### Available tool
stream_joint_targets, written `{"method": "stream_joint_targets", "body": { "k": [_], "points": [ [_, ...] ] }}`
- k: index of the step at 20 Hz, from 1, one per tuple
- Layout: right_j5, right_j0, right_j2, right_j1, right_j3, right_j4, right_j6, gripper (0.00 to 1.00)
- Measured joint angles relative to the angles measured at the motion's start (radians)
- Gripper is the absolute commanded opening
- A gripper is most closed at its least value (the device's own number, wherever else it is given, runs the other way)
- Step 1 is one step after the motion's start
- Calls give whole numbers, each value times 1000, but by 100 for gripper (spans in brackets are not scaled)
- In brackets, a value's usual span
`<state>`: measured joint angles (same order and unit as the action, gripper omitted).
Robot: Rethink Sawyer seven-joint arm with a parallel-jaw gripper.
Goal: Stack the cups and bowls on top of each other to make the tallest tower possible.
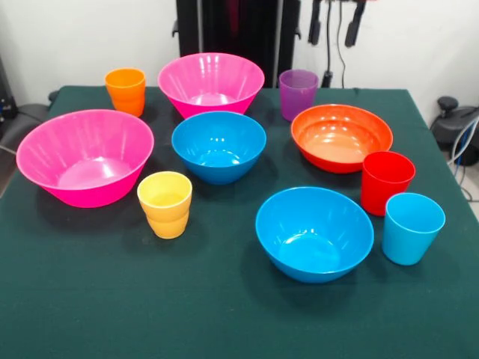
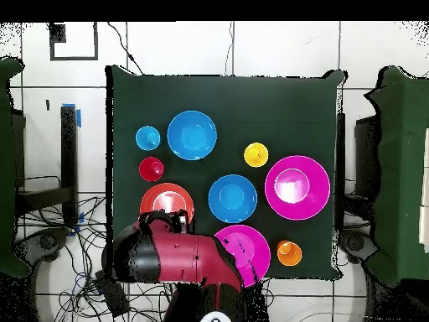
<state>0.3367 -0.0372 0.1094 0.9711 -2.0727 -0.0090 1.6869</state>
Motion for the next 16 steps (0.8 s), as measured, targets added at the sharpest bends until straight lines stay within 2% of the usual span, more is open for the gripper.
{"method": "stream_joint_targets", "body": {
  "k": [5,10,16],
  "points": [
    [-59,-4,14,-74,5,0,0,100],
    [-63,-14,28,-127,6,1,0,100],
    [-63,-63,69,-180,7,2,11,100]
  ]
}}
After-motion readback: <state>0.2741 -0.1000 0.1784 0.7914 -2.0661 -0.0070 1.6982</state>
